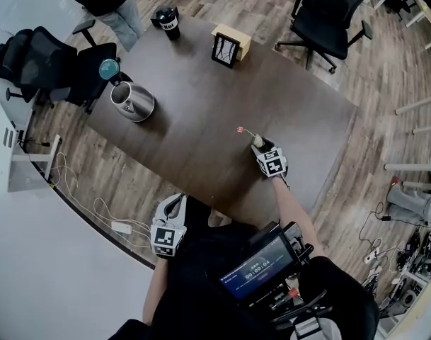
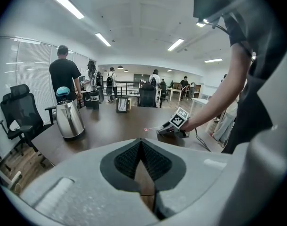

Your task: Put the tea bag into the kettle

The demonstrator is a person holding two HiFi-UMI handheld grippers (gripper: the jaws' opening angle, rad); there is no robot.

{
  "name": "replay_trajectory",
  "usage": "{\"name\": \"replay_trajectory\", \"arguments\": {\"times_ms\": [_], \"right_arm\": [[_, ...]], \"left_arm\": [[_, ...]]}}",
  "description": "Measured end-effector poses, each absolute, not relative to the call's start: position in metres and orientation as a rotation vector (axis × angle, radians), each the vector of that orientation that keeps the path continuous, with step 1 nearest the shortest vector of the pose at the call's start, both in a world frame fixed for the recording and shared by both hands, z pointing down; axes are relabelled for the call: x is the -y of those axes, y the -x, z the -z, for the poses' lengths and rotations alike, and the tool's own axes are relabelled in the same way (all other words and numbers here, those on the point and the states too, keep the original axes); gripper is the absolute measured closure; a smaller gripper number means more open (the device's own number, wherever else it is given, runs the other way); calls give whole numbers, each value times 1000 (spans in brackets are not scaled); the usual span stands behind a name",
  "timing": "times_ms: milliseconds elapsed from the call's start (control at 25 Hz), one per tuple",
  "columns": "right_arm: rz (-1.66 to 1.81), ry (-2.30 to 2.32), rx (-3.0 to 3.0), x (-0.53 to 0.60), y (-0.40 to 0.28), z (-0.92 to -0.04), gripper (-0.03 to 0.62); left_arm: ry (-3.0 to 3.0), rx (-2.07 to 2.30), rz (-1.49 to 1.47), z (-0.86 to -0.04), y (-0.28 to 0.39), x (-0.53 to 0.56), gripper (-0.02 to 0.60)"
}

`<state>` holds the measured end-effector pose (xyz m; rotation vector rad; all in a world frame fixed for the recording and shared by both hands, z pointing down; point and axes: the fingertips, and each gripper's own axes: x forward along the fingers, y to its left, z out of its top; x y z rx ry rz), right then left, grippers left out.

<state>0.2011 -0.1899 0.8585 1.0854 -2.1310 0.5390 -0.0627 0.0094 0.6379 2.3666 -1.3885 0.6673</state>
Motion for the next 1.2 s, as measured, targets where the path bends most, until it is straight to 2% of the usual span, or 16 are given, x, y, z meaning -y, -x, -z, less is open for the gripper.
{"name": "replay_trajectory", "arguments": {"times_ms": [520,1200], "right_arm": [[-615,-1152,2064,196,-215,-860,517],[-717,-1136,2064,150,-211,-866,533]], "left_arm": [[-2391,1387,-668,-636,65,-15,584],[-2441,1326,-676,-640,58,-30,584]]}}
